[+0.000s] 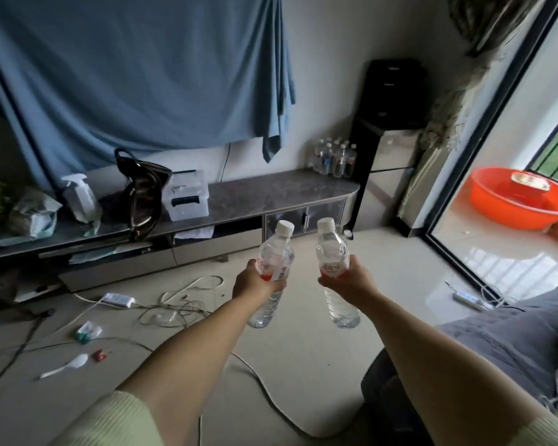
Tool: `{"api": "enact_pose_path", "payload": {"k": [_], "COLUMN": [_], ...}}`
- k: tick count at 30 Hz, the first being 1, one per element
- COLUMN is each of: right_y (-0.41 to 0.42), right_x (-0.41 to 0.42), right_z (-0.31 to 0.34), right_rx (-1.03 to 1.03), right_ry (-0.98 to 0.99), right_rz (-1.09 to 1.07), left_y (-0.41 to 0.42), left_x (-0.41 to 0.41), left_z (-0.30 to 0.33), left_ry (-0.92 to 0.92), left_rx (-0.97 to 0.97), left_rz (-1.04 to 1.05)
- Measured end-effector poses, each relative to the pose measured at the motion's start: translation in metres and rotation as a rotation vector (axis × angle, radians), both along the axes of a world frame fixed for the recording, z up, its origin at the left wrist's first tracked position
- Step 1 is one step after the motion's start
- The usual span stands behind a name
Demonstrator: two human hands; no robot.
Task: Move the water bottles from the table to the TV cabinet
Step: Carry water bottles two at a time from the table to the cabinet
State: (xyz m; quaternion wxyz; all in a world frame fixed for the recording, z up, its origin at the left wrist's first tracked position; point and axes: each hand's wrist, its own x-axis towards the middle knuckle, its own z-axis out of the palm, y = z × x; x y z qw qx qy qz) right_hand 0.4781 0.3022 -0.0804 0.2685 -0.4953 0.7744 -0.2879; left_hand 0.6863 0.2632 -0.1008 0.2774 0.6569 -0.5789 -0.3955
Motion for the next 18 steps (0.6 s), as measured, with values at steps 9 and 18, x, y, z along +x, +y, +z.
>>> {"api": "enact_pose_path", "payload": {"k": [9,18], "right_y": [-0.112,-0.190], "right_x": [-0.044,-0.074], "right_z": [0.014,0.001], "right_rx": [-0.015,0.003], "right_ry": [-0.019,-0.097], "right_rz": [-0.090,-0.110], "left_y": [-0.133,-0.217], "left_x": [-0.037,-0.080], "left_z": [0.002,0.003], "left_ry": [-0.010,0.004], "left_rx": [0.043,0.063], "left_rz": [-0.044,-0.115]}}
